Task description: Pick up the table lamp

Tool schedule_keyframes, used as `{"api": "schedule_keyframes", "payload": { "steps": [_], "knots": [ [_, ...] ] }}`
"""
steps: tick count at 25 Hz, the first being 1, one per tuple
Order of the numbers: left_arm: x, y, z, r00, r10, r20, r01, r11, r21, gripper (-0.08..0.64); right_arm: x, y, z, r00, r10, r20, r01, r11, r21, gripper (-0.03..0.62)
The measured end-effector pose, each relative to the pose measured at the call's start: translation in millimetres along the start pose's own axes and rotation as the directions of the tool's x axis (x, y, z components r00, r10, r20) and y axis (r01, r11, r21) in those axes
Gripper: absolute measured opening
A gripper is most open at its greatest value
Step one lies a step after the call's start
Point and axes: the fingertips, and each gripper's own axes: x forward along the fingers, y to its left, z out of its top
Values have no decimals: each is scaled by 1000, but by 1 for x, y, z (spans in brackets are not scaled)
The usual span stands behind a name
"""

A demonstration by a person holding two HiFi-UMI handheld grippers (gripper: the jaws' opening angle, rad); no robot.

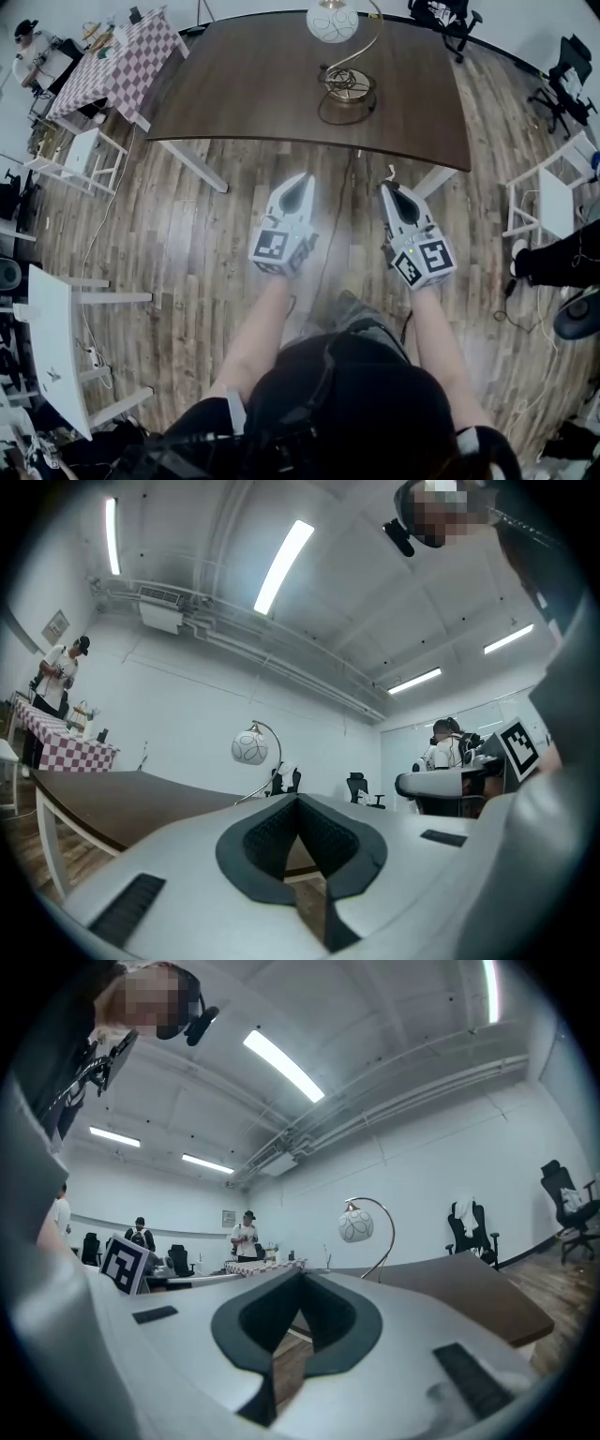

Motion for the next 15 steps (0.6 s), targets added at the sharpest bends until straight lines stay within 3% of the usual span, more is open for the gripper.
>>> {"api": "schedule_keyframes", "payload": {
  "steps": [15],
  "knots": [
    [80, 31, -9, 997, 82, -7, -82, 997, 10, 0, 55, -75, -2, 998, 53, -13, -53, 999, 7, 3]
  ]
}}
